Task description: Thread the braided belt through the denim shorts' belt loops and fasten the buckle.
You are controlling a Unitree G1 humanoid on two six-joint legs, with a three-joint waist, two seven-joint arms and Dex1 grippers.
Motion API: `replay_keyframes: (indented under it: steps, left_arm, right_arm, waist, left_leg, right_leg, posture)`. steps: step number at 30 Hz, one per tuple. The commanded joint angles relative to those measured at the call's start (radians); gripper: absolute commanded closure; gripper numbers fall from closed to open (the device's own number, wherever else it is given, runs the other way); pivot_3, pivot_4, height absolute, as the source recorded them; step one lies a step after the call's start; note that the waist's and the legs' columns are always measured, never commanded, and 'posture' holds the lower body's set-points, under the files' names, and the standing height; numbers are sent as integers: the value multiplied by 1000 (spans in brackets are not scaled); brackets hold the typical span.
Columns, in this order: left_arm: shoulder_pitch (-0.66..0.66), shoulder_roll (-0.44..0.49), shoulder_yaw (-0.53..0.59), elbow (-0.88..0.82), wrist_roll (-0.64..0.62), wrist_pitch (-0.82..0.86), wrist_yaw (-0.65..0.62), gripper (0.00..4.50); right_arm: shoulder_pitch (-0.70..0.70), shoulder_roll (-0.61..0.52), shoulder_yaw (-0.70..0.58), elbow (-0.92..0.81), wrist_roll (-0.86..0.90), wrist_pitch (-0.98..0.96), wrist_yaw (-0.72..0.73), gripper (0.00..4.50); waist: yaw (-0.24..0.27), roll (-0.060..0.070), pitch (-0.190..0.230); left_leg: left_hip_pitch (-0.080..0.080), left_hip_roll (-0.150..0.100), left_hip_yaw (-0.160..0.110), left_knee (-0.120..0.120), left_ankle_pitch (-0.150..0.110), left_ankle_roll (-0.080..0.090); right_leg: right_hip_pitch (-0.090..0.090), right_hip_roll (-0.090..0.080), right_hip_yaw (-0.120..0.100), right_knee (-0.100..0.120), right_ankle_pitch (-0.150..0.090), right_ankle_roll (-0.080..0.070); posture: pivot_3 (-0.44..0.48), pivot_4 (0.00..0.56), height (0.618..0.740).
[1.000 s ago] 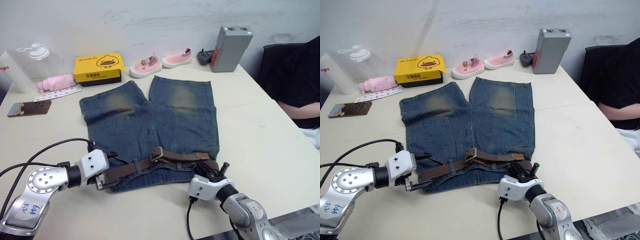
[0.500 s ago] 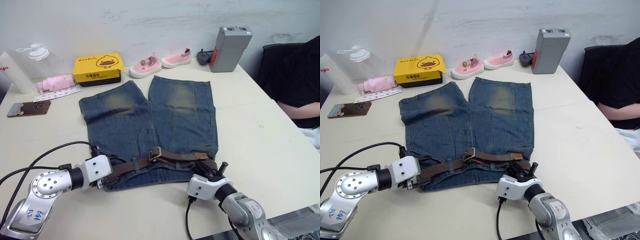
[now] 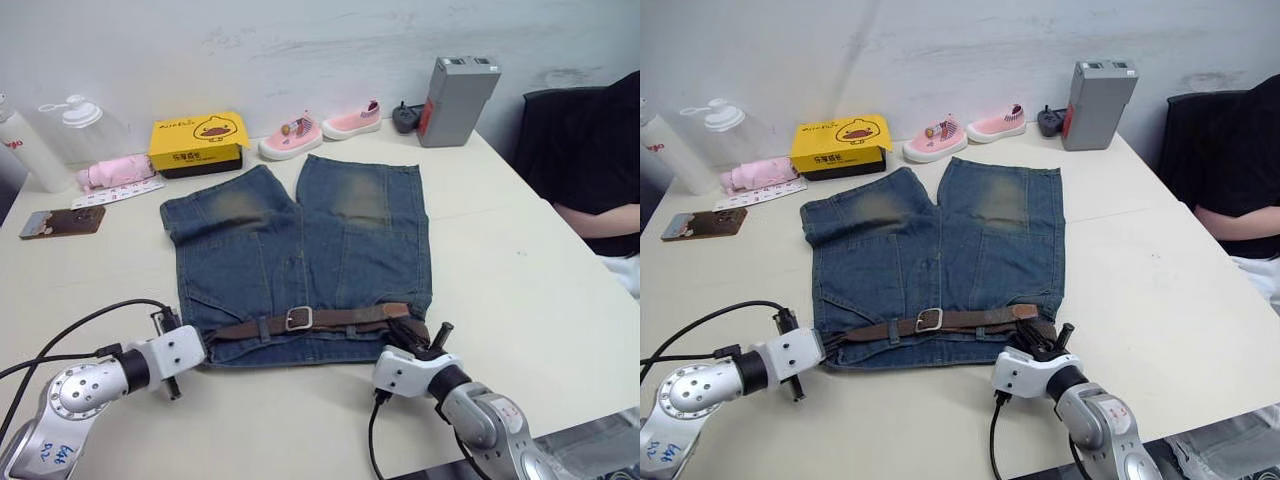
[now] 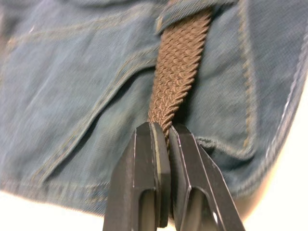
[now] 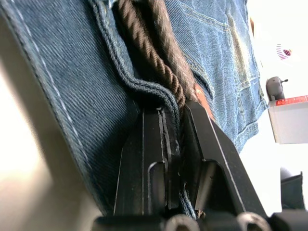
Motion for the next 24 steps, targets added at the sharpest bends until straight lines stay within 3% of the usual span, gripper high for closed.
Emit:
replay_keyframes:
  steps: [1, 6, 16, 21, 24]
  left_arm:
    - [66, 27, 44, 190, 62, 12, 22, 4480]
    - [108, 43, 25, 288, 78, -62, 43, 4480]
    - [81, -31, -12, 170, -16, -108, 26, 4480]
    - [102, -31, -43, 174, 2, -160, 7, 2452]
    - [102, -36, -55, 159, -8, -163, -6, 1257]
  right_arm:
    - [10, -8, -61, -8, 4, 39, -7, 4500]
    - [5, -4, -83, -10, -4, 74, -7, 4500]
    - [-38, -42, -47, 13, 8, 24, 9, 4500]
    - [-81, -61, -71, 47, 27, 42, 16, 4500]
    - [-93, -98, -103, 79, 42, 39, 20, 3261]
  waist:
    - [-4, 2, -1]
    - [-14, 6, -4]
    - [-12, 5, -5]
    - [-10, 3, -4]
    - [-10, 5, -6]
  left_leg:
    - [0, 1, 0, 0, 0, 0]
    - [2, 3, 0, -1, -1, -2]
    - [2, 3, 0, 0, -2, -4]
    - [2, 2, 0, 0, -3, -3]
    - [2, -1, 0, 0, -4, -1]
  right_leg:
    - [0, 0, 0, 0, 0, -1]
    - [0, 2, -1, 3, -3, -3]
    - [0, 2, -4, 4, -4, -3]
    - [0, 2, -5, 3, -4, -3]
    - [0, 2, -4, 3, -4, -2]
  posture:
    - [0, 150, 706]
    - [0, 150, 706]
    - [0, 150, 706]
    - [0, 150, 706]
    - [0, 150, 706]
